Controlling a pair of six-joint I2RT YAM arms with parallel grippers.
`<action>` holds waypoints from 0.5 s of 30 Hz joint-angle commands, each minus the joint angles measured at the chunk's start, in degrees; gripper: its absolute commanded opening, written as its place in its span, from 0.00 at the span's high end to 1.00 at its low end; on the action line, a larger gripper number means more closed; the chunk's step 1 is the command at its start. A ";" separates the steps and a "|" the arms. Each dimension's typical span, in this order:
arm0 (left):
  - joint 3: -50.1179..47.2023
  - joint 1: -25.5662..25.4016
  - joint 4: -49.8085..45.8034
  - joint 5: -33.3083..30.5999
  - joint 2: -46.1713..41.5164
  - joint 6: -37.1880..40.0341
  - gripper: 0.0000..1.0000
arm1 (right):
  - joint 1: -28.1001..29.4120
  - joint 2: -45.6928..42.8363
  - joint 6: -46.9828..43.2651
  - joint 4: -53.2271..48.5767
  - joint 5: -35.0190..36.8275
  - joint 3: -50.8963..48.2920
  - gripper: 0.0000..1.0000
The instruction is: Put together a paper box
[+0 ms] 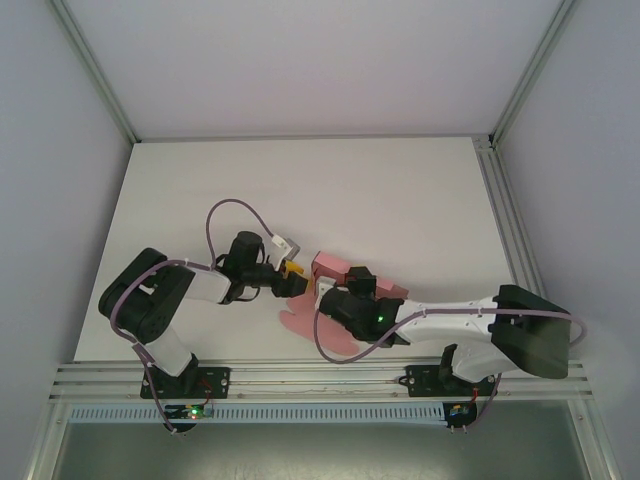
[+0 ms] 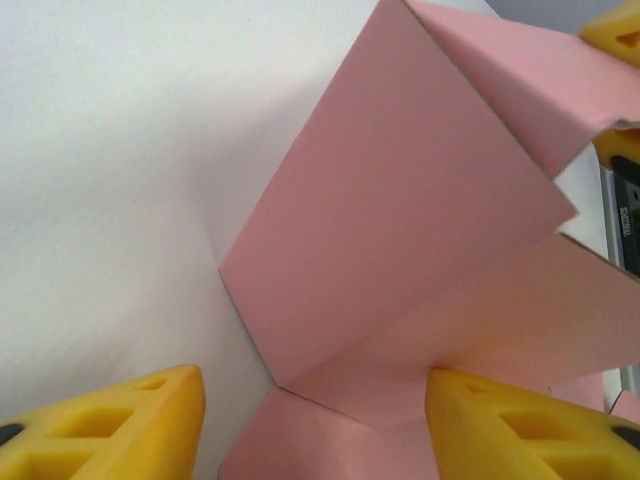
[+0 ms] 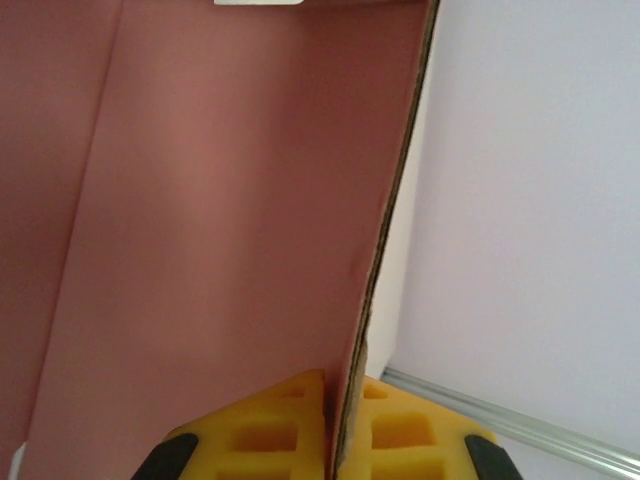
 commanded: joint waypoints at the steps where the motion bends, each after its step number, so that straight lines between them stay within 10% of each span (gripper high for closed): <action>1: 1.70 0.58 1.56 3.24 -2.27 3.69 0.35 | 1.14 4.86 -7.53 -9.31 -4.01 -4.13 1.00; 15: 12.71 -1.95 -6.31 1.27 3.51 6.85 0.36 | 1.45 3.24 -5.33 -7.54 -9.71 -3.30 1.00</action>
